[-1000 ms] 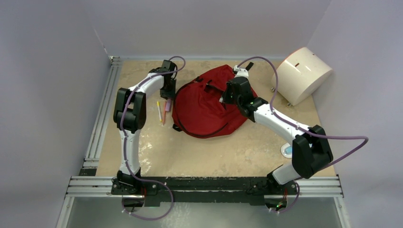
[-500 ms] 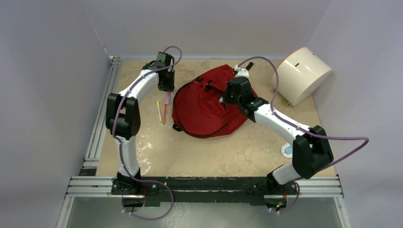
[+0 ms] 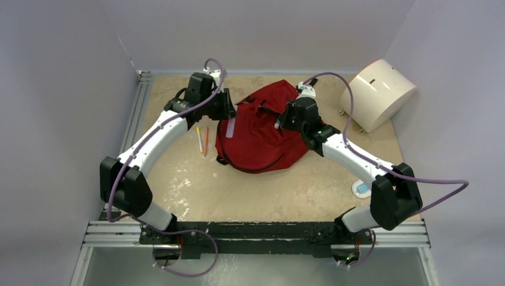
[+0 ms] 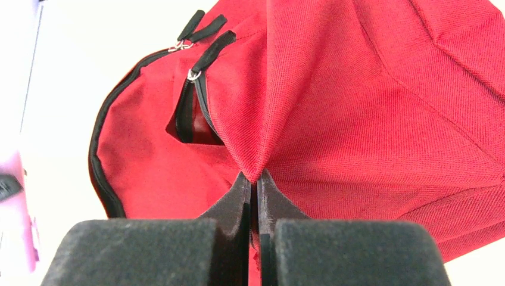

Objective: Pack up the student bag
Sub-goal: Place the stationery in the student bag.

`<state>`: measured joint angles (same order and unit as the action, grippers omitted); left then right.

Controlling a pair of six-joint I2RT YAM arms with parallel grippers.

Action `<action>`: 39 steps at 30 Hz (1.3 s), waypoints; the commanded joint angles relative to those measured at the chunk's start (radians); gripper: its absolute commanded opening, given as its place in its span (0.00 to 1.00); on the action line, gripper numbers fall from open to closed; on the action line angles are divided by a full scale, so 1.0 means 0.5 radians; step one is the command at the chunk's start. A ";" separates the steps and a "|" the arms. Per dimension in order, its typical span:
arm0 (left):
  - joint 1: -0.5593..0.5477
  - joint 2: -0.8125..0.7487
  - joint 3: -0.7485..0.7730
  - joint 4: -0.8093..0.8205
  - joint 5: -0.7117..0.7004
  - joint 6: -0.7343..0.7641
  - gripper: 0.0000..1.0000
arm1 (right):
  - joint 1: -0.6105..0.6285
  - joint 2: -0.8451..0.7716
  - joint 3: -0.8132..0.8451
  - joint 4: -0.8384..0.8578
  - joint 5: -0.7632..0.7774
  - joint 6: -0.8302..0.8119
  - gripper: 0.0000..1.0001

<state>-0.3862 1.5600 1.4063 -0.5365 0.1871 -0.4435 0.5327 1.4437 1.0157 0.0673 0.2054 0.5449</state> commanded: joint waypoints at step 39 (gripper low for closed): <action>-0.295 0.925 0.577 0.684 0.532 -0.643 0.09 | -0.004 -0.170 -0.071 0.383 -0.211 0.171 0.00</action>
<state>-0.5350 1.9942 1.6184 -0.2272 0.4587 -0.7197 0.5270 1.4055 0.9730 0.1417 0.1379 0.6037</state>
